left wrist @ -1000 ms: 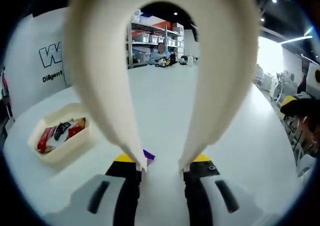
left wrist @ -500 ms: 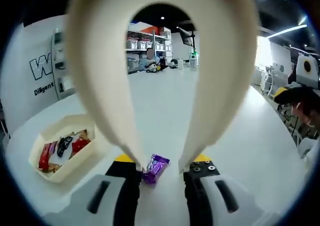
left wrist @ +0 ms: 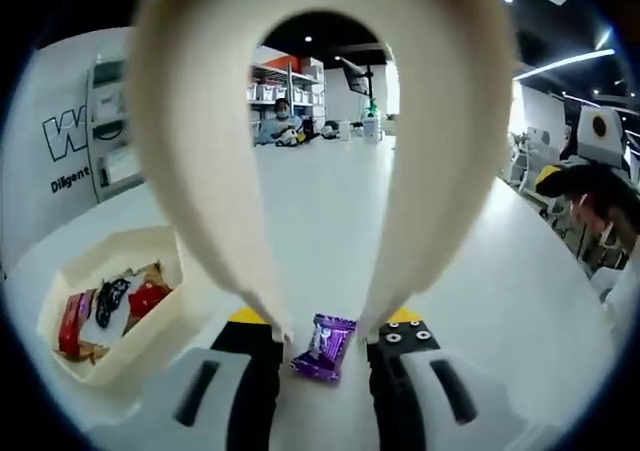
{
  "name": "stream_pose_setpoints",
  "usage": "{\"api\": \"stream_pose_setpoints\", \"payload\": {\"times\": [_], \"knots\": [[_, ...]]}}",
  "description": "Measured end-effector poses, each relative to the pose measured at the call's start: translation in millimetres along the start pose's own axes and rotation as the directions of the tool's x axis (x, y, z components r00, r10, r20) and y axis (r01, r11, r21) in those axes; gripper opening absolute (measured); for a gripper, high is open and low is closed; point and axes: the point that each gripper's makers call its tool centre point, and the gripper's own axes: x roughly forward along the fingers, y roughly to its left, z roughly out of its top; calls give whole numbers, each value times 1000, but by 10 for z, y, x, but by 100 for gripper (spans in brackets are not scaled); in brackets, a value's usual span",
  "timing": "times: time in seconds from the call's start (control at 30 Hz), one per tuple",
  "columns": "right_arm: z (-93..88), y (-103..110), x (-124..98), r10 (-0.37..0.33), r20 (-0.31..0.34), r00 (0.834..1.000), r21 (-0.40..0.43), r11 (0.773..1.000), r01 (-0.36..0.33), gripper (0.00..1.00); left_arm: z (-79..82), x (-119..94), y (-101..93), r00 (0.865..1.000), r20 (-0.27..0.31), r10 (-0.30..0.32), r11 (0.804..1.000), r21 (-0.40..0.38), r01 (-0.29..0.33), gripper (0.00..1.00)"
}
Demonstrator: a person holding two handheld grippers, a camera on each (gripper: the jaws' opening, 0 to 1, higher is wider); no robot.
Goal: Place the target food into the container with the food tongs after gripping and lifting it, then release it inside without dropping or visibly crushing the food.
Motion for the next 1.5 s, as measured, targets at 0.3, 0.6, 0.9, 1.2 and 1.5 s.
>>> {"api": "stream_pose_setpoints", "payload": {"times": [0.3,0.6,0.9,1.2,1.5], "knots": [[-55,-20,45,-7,-15,1000,-4,1000,7,86,-19,-45,-37,1000,-8,-17,1000,12,17,31],[-181,-123,55,-54,-69,996,-49,998,51,94,-35,-76,-89,999,-24,-31,998,55,32,29],[-229,-113,8,-51,-88,995,-34,998,48,99,-39,-60,-133,999,-17,-43,998,51,44,22],[-281,-150,-55,-73,-115,991,-56,996,66,99,1,-99,-118,1000,-7,-17,1000,-25,17,19],[-299,-166,-45,-79,-122,989,-35,997,75,99,211,-324,41,998,35,54,997,-65,-51,19]]}}
